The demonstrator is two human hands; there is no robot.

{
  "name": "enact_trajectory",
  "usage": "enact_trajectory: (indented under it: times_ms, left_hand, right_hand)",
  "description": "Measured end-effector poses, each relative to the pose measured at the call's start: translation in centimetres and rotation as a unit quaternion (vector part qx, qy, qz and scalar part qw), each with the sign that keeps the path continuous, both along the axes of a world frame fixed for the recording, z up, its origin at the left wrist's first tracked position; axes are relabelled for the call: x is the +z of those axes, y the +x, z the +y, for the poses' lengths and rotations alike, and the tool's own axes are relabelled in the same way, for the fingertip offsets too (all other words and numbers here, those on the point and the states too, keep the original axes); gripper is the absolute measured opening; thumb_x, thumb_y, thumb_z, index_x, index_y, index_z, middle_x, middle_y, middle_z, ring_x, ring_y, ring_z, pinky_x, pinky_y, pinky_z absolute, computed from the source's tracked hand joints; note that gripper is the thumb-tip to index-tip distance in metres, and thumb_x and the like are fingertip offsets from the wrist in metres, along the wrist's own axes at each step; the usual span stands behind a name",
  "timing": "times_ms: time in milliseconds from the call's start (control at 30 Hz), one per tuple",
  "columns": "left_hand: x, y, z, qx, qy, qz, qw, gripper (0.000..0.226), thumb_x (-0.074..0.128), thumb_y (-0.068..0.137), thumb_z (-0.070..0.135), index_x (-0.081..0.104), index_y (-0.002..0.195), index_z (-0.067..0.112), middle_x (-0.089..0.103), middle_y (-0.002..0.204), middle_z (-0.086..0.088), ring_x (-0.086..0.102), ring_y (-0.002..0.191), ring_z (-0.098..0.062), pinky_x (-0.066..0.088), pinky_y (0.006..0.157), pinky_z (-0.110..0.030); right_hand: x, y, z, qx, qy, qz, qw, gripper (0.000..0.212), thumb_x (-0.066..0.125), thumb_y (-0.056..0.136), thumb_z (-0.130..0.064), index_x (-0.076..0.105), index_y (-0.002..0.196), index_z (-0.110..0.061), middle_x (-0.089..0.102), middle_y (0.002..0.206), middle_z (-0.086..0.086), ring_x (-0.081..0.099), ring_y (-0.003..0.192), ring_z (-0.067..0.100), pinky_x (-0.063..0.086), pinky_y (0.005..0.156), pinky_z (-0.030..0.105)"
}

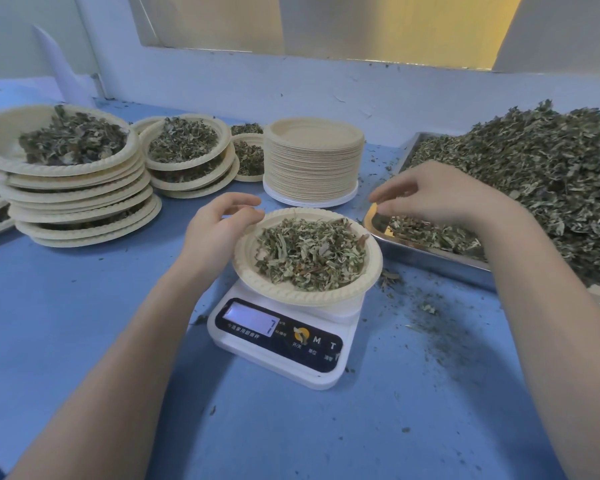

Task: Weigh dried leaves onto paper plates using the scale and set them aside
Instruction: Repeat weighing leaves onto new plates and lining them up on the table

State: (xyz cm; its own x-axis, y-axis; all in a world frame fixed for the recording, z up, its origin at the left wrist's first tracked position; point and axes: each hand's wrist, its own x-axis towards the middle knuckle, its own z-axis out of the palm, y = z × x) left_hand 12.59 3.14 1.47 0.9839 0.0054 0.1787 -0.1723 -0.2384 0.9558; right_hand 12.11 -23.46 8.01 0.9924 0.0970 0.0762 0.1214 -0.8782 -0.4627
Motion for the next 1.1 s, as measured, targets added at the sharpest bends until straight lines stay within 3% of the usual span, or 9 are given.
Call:
enact_trajectory:
  times_ms: [100, 200, 333, 467, 567, 700, 767, 900, 1100]
  left_hand:
    - [-0.1, -0.4, 0.2, -0.009, 0.015, 0.003, 1.0, 0.023, 0.06, 0.087, 0.025, 0.066, 0.109, 0.025, 0.064, 0.108, 0.005, 0.058, 0.096, -0.002, 0.039, 0.073, -0.018]
    - [-0.1, -1.2, 0.5, -0.035, 0.022, 0.012, 0.999, 0.031, 0.057, 0.09, 0.027, 0.061, 0.12, 0.028, 0.063, 0.11, 0.011, 0.056, 0.103, 0.0, 0.039, 0.076, -0.018]
    - [-0.3, -2.1, 0.9, -0.062, 0.032, 0.039, 0.997, 0.046, 0.052, 0.092, 0.033, 0.045, 0.137, 0.034, 0.055, 0.11, 0.023, 0.051, 0.107, -0.003, 0.034, 0.088, -0.027]
    - [-1.0, -2.6, 0.2, -0.076, 0.019, 0.083, 0.993, 0.061, 0.051, 0.091, 0.042, 0.029, 0.146, 0.031, 0.04, 0.138, 0.014, 0.038, 0.123, -0.008, 0.027, 0.098, -0.028]
    - [-1.3, -2.7, -0.5, -0.063, 0.014, 0.084, 0.994, 0.067, 0.052, 0.09, 0.044, 0.024, 0.149, 0.026, 0.032, 0.151, 0.006, 0.032, 0.137, -0.017, 0.025, 0.113, -0.04]
    - [-0.2, -2.0, -0.4, -0.03, 0.013, 0.056, 0.998, 0.063, 0.053, 0.09, 0.044, 0.031, 0.146, 0.025, 0.037, 0.147, 0.005, 0.037, 0.132, -0.015, 0.029, 0.103, -0.032]
    - [0.8, -1.4, 0.1, -0.014, 0.021, 0.033, 0.999, 0.058, 0.052, 0.091, 0.042, 0.035, 0.144, 0.025, 0.042, 0.142, 0.005, 0.042, 0.124, -0.013, 0.031, 0.097, -0.031]
    - [2.8, -0.1, 2.0, 0.015, 0.032, 0.005, 0.999, 0.054, 0.053, 0.091, 0.039, 0.04, 0.141, 0.024, 0.049, 0.137, 0.002, 0.047, 0.123, -0.016, 0.034, 0.106, -0.039]
    - [6.3, 0.8, 7.7, 0.125, 0.039, -0.04, 0.991, 0.045, 0.053, 0.092, 0.034, 0.048, 0.136, 0.022, 0.051, 0.123, 0.006, 0.045, 0.113, -0.012, 0.031, 0.091, -0.026]
  right_hand:
    - [0.0, -1.0, 0.8, 0.072, 0.021, 0.072, 0.995, 0.045, 0.066, 0.084, -0.032, 0.055, 0.128, -0.039, 0.059, 0.118, -0.021, 0.054, 0.107, -0.003, 0.038, 0.082, 0.015]
    - [-0.5, -2.0, 0.8, 0.153, 0.01, 0.179, 0.972, 0.102, 0.082, 0.059, -0.055, 0.026, 0.145, -0.043, 0.034, 0.143, -0.024, 0.033, 0.127, -0.005, 0.026, 0.103, 0.02]
    - [-1.1, -2.4, 1.0, 0.179, 0.005, 0.22, 0.959, 0.138, 0.092, 0.041, -0.05, 0.003, 0.147, -0.048, 0.016, 0.141, -0.035, 0.017, 0.125, -0.017, 0.017, 0.103, 0.015]
    - [-1.5, -2.2, 2.3, 0.173, -0.089, 0.172, 0.966, 0.147, 0.084, 0.034, -0.062, -0.007, 0.148, -0.044, 0.006, 0.155, -0.019, 0.004, 0.143, 0.004, 0.01, 0.119, 0.036]
    - [-1.6, -2.2, 2.7, 0.174, -0.065, 0.175, 0.967, 0.147, 0.085, 0.035, -0.059, -0.008, 0.148, -0.043, 0.008, 0.158, -0.014, 0.01, 0.143, 0.005, 0.013, 0.118, 0.034]
    - [-0.8, -1.7, 2.7, 0.174, -0.044, 0.161, 0.971, 0.142, 0.087, 0.039, -0.052, -0.004, 0.148, -0.044, 0.014, 0.156, -0.016, 0.018, 0.128, -0.007, 0.016, 0.104, 0.018]
    - [-0.1, -1.2, 3.0, 0.181, -0.042, 0.145, 0.972, 0.139, 0.087, 0.041, -0.052, -0.002, 0.148, -0.044, 0.015, 0.156, -0.016, 0.017, 0.124, -0.009, 0.015, 0.103, 0.017]
    - [1.9, 0.2, 5.0, 0.2, -0.027, 0.121, 0.972, 0.134, 0.086, 0.045, -0.051, 0.003, 0.149, -0.042, 0.016, 0.156, -0.014, 0.021, 0.135, -0.001, 0.02, 0.109, 0.023]
    - [4.7, 3.5, 11.4, 0.259, -0.053, 0.066, 0.962, 0.134, 0.079, 0.042, -0.061, 0.006, 0.151, -0.036, 0.017, 0.155, -0.017, 0.021, 0.134, -0.003, 0.018, 0.103, 0.017]
